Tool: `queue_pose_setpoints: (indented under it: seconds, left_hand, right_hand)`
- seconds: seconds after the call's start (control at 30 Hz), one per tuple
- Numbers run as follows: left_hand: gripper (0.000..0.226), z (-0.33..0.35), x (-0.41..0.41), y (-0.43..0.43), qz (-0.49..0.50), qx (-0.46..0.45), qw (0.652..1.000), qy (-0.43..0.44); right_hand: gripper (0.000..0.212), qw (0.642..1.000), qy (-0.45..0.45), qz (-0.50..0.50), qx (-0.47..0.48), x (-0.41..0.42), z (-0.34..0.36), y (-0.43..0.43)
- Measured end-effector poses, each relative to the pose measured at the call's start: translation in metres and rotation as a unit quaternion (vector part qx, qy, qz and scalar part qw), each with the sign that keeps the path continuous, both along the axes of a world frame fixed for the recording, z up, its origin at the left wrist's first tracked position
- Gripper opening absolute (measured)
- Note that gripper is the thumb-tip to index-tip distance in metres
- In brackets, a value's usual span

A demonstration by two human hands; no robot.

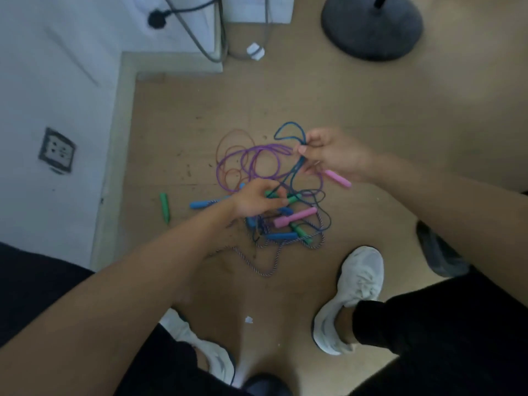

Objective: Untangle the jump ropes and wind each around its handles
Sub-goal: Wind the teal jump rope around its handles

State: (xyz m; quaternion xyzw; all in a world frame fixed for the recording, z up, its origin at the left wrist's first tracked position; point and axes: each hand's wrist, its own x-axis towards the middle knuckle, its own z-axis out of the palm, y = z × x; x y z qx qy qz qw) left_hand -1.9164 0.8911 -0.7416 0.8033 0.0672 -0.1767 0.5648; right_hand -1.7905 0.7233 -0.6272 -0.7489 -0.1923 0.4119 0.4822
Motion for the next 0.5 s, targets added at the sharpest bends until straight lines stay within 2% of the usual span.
queue_pose_setpoints:
  seconds: [0.07,0.17,0.23,0.33,0.5]
  left_hand:
    - [0.007,0.022,-0.002,0.007,0.013,-0.02,1.0,0.007]
    - [0.012,0.05,-0.011,0.032,0.032,0.006,0.999,-0.007]
    - [0.007,0.069,-0.021,0.049,0.057,0.01,0.998,0.018]
    - [0.013,0.101,-0.038,0.065,0.06,0.073,0.995,0.039]
    - [0.017,0.161,-0.056,0.091,0.095,0.103,0.989,0.054]
  right_hand:
    - [0.005,1.0,-0.023,-0.003,0.011,0.002,0.028,0.0]
    - [0.015,0.997,-0.073,-0.026,0.021,0.004,0.065,-0.001]
    - [0.018,0.993,-0.099,-0.054,0.039,0.006,0.087,-0.001]
    - [0.018,0.98,-0.141,-0.122,0.072,0.01,0.117,-0.003]
    - [0.015,0.965,-0.128,-0.191,0.128,0.009,0.152,-0.001]
